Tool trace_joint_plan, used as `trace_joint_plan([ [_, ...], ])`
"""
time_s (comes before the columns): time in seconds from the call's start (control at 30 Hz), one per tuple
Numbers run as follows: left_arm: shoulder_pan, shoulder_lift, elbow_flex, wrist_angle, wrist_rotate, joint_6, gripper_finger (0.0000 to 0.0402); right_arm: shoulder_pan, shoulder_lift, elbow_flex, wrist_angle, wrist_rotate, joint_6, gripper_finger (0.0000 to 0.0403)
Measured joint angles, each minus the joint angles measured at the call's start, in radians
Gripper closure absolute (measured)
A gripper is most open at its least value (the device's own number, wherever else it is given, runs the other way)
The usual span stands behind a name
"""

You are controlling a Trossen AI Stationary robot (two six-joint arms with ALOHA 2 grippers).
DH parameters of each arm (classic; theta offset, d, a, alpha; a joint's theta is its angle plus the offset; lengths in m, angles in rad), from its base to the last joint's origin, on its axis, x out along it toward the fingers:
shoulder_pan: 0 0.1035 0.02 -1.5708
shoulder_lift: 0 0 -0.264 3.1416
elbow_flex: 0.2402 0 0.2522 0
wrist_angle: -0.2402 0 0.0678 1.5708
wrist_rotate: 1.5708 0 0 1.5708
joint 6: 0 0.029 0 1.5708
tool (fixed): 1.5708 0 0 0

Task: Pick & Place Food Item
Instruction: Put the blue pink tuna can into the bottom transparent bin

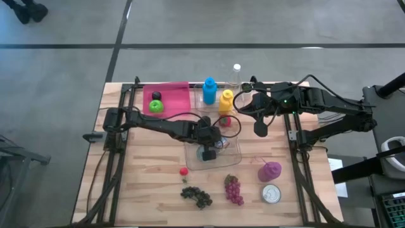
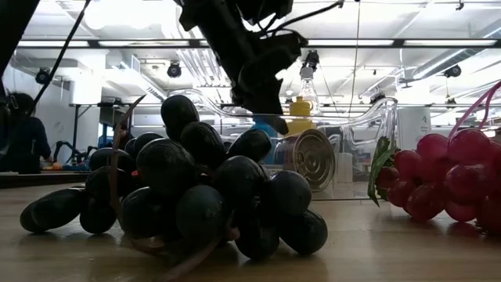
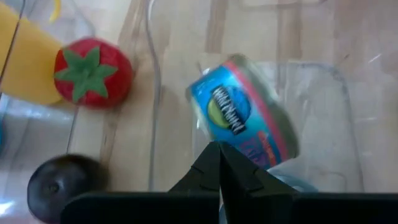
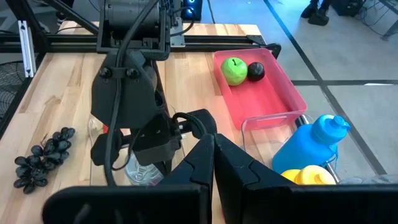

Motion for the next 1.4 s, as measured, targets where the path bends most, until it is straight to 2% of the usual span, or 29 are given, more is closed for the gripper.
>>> trace_joint_plan([
  [0.27,0.005,0.002,-0.014,0.003,-0.002,-0.037,0.0401,0.0,0.0,0.0,0.0,0.0,-0.001,0.0394],
  [0.43,0.005,0.004,-0.015,0.052,0.059,-0.034,0.0401,0.0,0.0,0.0,0.0,0.0,-0.001,0.0394],
  [0.7,0.001,0.007,-0.015,0.106,0.094,-0.008,0.0401,0.0,0.0,0.0,0.0,0.0,-0.001,0.0394],
  [0.8,0.001,0.007,-0.015,0.104,0.09,-0.009,0.0401,0.0,0.0,0.0,0.0,0.0,-0.001,0.0394],
  [1.0,0.012,-0.012,-0.014,0.034,-0.029,-0.056,0.0401,0.0,0.0,0.0,0.0,0.0,-0.001,0.0394],
  [1.1,0.017,-0.019,-0.014,0.029,-0.026,-0.06,0.0401,0.0,0.0,0.0,0.0,0.0,-0.001,0.0394],
  [1.23,0.016,-0.005,-0.016,0.031,0.039,-0.061,0.0401,0.0,0.0,0.0,0.0,0.0,-0.001,0.0394],
  [1.4,0.015,0.017,-0.016,0.042,0.042,-0.065,0.0401,0.0,0.0,0.0,0.0,0.0,-0.001,0.0394],
])
